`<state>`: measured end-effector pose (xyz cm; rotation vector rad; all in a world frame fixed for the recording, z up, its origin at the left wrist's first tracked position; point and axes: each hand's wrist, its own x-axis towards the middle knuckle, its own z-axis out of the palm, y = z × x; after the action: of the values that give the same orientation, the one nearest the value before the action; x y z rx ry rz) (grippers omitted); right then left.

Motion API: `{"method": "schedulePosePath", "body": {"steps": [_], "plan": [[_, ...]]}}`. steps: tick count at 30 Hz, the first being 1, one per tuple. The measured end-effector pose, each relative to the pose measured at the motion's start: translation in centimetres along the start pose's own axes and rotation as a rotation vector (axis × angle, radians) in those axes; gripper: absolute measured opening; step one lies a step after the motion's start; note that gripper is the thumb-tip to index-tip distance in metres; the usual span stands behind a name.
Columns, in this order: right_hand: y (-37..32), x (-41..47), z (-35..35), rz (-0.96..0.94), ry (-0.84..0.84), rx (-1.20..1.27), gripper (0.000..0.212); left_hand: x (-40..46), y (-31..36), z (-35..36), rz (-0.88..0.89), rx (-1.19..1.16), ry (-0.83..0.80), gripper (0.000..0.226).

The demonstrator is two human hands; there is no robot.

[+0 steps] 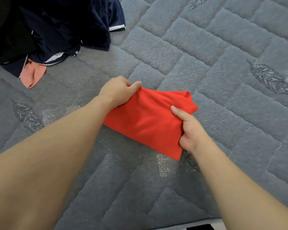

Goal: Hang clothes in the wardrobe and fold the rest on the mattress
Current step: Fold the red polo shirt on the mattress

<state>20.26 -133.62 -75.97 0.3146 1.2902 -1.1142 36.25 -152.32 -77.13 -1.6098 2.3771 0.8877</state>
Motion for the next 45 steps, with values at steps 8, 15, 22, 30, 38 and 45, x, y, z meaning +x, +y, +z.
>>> {"method": "schedulePosePath", "body": {"steps": [8, 15, 22, 30, 38, 45], "plan": [[-1.7, -8.1, -10.9, -0.210, 0.233, 0.232, 0.047, -2.1, 15.5, 3.2, 0.307, 0.091, -0.078, 0.074], [0.8, -22.2, -24.5, -0.379, 0.443, 0.567, 0.047, -13.0, 35.0, 8.4, 0.703, 0.210, -0.203, 0.074], [4.4, -44.9, -38.5, -0.570, 0.676, 0.840, 0.050, -32.9, 57.0, 12.2, 0.996, 0.297, -0.569, 0.082], [10.0, -73.9, -50.0, -0.842, 1.005, 1.077, 0.059, -62.3, 78.0, 13.4, 1.395, 0.351, -0.866, 0.062], [13.7, -92.7, -58.5, -1.010, 1.343, 1.247, 0.068, -85.0, 93.8, 15.0, 1.797, 0.384, -0.850, 0.073], [14.9, -106.1, -65.1, -1.137, 1.676, 1.318, 0.057, -101.3, 106.0, 15.1, 2.008, 0.400, -1.106, 0.039]]}}
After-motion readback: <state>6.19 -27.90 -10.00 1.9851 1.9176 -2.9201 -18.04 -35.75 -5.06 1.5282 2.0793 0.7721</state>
